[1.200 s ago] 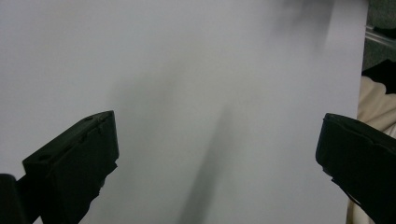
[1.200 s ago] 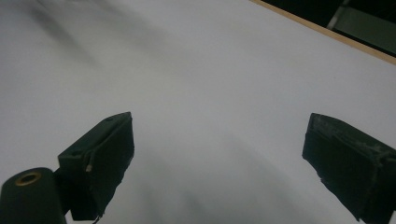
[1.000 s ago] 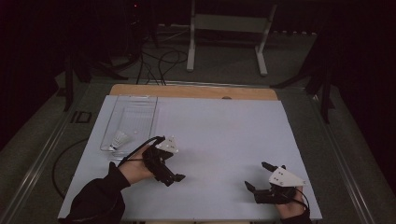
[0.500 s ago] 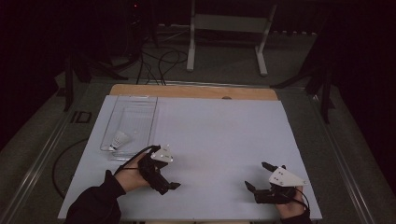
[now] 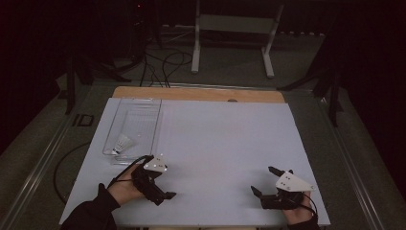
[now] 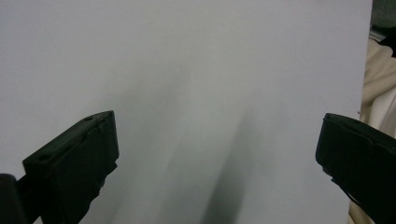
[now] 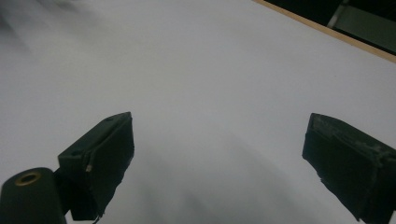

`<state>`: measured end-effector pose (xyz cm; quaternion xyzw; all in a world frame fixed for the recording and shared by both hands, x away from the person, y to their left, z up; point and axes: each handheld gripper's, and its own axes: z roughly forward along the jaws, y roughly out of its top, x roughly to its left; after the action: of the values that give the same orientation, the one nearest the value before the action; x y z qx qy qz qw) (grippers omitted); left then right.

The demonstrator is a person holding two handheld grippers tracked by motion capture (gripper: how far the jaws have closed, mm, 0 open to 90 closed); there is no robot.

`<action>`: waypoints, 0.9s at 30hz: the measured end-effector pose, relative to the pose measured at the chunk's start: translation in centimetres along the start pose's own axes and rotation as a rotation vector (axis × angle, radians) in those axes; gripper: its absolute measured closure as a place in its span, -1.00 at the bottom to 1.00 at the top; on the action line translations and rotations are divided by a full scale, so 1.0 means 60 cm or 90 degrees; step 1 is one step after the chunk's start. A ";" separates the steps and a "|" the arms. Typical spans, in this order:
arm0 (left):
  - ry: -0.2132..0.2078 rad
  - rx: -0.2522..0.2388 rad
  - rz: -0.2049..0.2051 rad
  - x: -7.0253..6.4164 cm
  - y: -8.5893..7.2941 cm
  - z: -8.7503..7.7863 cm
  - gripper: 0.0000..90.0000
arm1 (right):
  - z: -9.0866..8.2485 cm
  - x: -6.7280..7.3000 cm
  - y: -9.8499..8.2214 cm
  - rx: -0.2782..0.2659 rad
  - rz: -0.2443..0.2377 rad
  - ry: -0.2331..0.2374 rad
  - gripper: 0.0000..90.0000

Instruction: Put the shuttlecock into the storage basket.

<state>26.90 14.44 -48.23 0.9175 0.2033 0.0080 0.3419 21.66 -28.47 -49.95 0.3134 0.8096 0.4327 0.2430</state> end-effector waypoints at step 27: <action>0.027 -0.070 -0.071 0.008 -0.075 -0.034 -1.00 | 0.002 0.000 -0.001 0.004 -0.001 0.001 -0.80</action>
<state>25.36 18.99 -49.58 0.8841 0.2605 0.0194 0.3875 21.74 -28.43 -50.08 0.3134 0.8111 0.4304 0.2420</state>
